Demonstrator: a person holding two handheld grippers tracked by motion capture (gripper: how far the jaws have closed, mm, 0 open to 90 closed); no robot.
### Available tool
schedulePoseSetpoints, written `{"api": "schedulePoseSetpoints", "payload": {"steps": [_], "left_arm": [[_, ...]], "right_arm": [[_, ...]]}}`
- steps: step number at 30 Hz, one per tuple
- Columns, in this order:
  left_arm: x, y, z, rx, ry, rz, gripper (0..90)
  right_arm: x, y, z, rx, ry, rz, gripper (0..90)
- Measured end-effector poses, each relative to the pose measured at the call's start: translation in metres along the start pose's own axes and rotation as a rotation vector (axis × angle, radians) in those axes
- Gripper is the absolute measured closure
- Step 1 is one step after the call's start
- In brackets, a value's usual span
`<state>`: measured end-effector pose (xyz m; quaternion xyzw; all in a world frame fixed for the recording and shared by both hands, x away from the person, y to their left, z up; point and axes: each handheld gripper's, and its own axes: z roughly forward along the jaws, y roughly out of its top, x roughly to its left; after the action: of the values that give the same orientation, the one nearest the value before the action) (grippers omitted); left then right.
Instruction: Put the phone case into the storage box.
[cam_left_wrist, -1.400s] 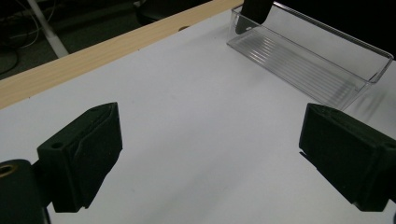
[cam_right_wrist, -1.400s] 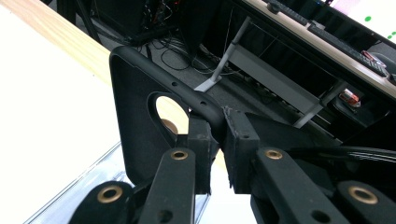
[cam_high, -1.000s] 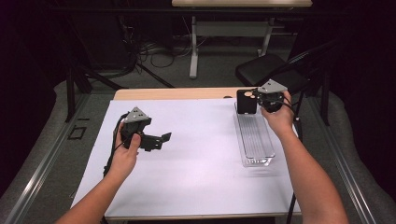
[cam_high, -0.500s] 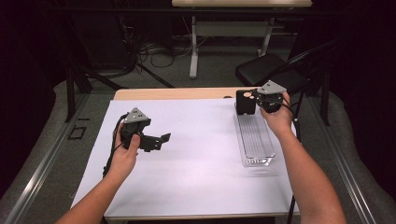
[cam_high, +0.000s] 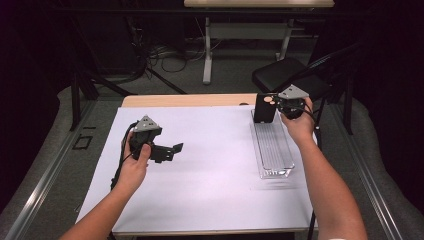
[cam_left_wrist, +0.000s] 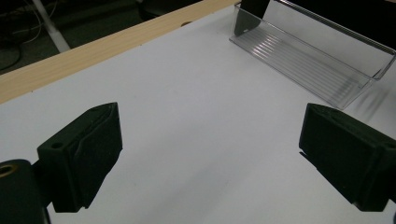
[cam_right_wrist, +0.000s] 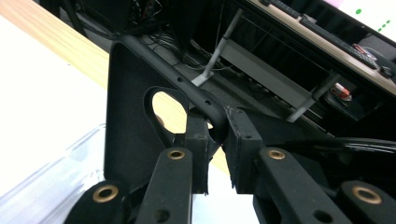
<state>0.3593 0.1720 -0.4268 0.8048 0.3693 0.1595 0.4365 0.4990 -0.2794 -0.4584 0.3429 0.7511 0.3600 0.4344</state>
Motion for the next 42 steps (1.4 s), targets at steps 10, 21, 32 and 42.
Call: {"api": "schedulePoseSetpoints", "payload": {"steps": [10,21,32,42], "left_arm": [[0.001,0.001,-0.002,0.004,0.005,0.000,6.4],[0.002,0.000,-0.002,0.001,0.006,-0.004,6.4],[0.002,-0.001,-0.001,0.002,0.004,-0.004,6.4],[0.003,-0.001,-0.002,0.004,0.004,-0.005,6.4]], "right_arm": [[-0.002,-0.002,0.006,-0.003,-0.027,-0.012,79.2],[-0.005,0.000,0.010,0.004,-0.035,-0.005,77.5],[-0.007,-0.002,0.013,0.012,-0.037,0.057,74.7],[-0.008,-0.002,0.016,0.014,-0.039,0.097,72.5]]}}
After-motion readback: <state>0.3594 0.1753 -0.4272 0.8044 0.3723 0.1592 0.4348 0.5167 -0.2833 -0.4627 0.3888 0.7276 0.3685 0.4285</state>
